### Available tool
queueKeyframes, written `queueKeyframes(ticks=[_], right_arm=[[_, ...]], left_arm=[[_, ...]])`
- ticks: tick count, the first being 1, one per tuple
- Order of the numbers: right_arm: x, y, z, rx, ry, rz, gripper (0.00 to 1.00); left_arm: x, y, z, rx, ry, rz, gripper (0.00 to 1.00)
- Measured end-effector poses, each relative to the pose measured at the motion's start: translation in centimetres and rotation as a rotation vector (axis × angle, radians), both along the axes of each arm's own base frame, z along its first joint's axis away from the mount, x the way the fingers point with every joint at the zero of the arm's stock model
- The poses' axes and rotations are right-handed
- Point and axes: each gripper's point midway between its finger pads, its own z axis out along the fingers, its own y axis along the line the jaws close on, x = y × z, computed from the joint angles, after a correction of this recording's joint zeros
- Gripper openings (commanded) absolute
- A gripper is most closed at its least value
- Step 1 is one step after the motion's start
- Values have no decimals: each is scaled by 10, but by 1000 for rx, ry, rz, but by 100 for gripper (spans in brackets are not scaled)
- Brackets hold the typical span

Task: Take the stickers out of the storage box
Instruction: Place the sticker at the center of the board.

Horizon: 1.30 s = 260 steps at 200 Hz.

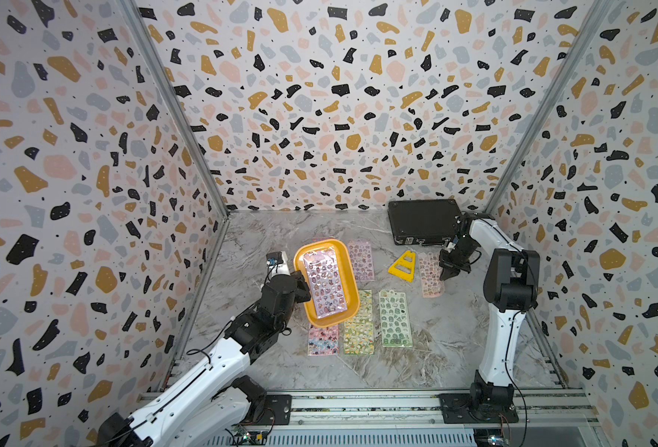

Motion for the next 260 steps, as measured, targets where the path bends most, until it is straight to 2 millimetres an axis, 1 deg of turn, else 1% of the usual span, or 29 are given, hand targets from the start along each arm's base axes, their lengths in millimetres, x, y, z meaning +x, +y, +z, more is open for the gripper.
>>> queueKeyframes(ticks=[19,26,73,102,123,154,210,260], right_arm=[[-7,-6,-7,-35,41,16,0],[-9,-8,-8,-47,49,20,2],[-11,-16,-9,-94,58,28,8],[-10,-13,-12,-85,55,10,11],[-9,-11,-18,-79,52,-6,18],[-9,-10,-25,-79,47,-18,25],[2,-12,-28,-99,4,-24,28],[5,-19,-30,-146,-12,-15,33]], left_arm=[[0,-1,1,-6,-5,-2,0],[1,-1,2,-8,-8,-3,0],[1,-4,4,-19,-13,-16,0],[1,-5,4,-20,-12,-19,0],[1,-5,4,-21,-12,-20,0],[1,-5,3,-19,-9,-20,0],[2,-6,1,-17,-5,-22,0],[2,-6,1,-18,-6,-22,0]])
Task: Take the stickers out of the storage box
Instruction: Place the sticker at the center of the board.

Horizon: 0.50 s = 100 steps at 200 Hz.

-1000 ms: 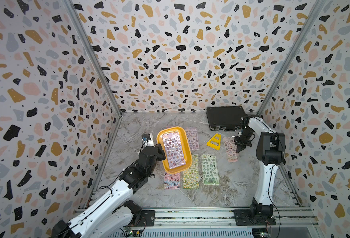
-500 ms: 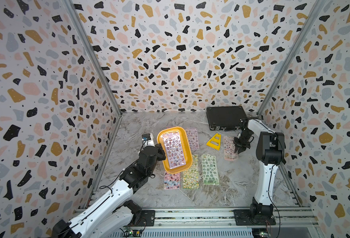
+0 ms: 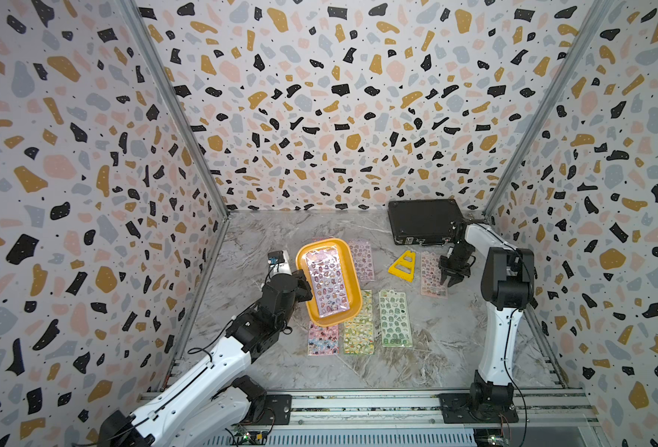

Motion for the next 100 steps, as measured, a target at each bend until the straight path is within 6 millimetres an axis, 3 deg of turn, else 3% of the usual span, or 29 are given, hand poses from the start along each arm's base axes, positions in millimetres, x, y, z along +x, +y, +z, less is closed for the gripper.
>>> queueKeyframes(ticks=[58,100], right_arm=[[5,-2,0,-32,-30,12,43],[16,-1,18,-35,-116,1,44]], left_arm=[[1,0,1,-3,-5,0,0],[0,-1,1,-5,-4,-5,0]])
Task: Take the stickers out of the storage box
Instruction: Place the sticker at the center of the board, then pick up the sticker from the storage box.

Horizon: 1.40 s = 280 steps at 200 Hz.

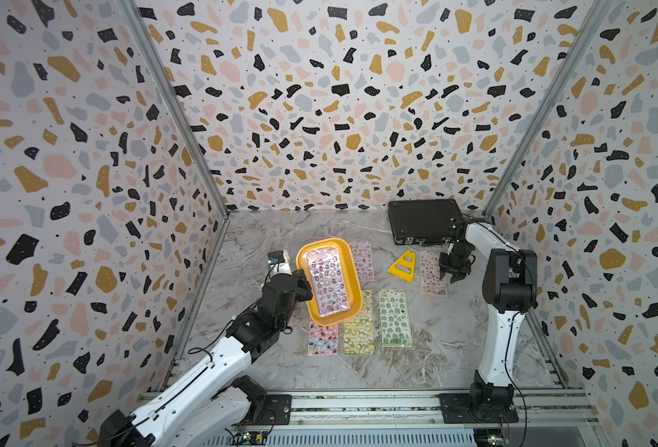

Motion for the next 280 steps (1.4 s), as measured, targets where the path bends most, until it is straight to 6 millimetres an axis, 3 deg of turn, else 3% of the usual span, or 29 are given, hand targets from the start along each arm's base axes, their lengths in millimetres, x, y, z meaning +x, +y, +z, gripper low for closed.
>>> queueKeyframes(ticks=[47,64,98,111,139,159,183,219,236,280], right_arm=[[6,1,49,-10,-158,-17,44],[2,15,66,36,-239,-19,45],[-31,75,107,210,-426,14,46],[-44,108,136,250,-519,95,46],[-82,193,219,431,-765,294,45],[-117,223,248,552,-853,352,45],[-148,256,232,636,-814,401,44],[-175,304,161,615,-641,482,43],[-177,313,144,588,-615,494,43],[-164,317,129,503,-657,454,47]], left_arm=[[0,-5,-2,-6,7,-22,0],[1,-9,-4,-9,15,-38,0],[2,-19,-10,-19,34,-84,0],[2,-23,-12,-23,40,-101,0],[3,-31,-14,-34,47,-137,0],[3,-35,-13,-41,45,-159,0],[2,-39,-12,-50,43,-180,0],[2,-44,-9,-63,35,-201,0],[2,-45,-9,-65,35,-204,0],[1,-47,-8,-70,35,-216,0]])
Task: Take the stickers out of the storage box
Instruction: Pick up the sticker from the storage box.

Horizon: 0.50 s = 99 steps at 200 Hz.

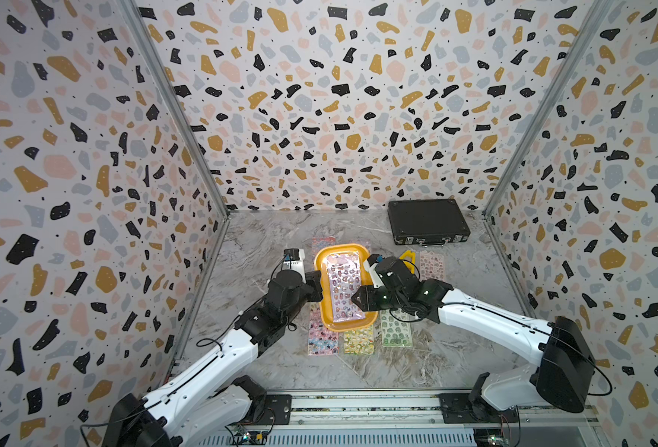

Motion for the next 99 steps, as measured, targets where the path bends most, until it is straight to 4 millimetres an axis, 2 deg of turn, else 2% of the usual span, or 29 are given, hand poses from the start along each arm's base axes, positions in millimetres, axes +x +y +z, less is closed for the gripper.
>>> queueKeyframes(ticks=[54,99], right_arm=[[14,6,-33,-124,-47,-60,50],[23,4,-40,-213,-139,-102,51]], left_arm=[[0,0,0,0,-1,2,0],[0,0,-1,0,1,1,0]])
